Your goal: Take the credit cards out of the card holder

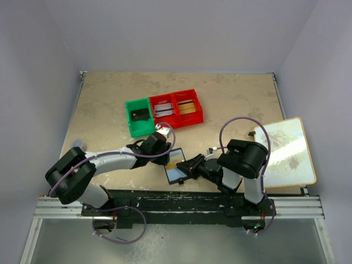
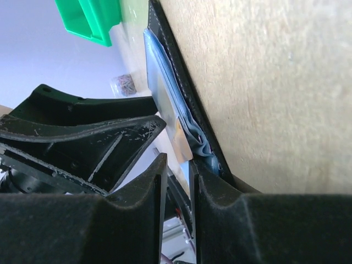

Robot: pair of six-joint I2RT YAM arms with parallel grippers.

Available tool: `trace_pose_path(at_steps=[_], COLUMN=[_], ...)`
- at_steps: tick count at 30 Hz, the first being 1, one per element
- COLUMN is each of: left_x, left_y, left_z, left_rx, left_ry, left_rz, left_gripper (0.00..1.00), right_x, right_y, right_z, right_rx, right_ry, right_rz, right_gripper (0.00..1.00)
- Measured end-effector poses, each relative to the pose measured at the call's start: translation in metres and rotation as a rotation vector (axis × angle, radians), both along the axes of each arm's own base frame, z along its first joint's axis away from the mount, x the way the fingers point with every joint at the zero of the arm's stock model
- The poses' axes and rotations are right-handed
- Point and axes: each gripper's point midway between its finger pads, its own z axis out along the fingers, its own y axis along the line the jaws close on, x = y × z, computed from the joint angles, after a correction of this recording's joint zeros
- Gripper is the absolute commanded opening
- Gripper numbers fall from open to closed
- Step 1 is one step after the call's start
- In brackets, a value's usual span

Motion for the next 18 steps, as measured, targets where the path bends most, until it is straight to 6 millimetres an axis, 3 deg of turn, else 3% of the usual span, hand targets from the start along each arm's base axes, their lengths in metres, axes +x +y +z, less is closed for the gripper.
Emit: trace_pose_path(at_steps=[8, 15, 18], left_x=[-0.001, -0.001, 0.0], left_y=[0.001, 0.0, 0.0], left_z=[0.002, 0.007, 0.01], left_rx=[-0.011, -0.023, -0.033], left_ry=[-0.007, -0.017, -0.022], left_rz=[0.001, 0.002, 0.007], left_gripper=[0.4, 0.4, 0.4], right_x=[0.009, 0.014, 0.015], right_y=[0.011, 0.007, 0.007], right_z=[0.004, 0.001, 0.003], right_rx=[-0.031, -0.097, -0.097], right_ry=[-0.007, 0.007, 0.002], right_rz=[0.004, -0.015, -0.015], right_gripper=[0.18, 0.0, 0.0])
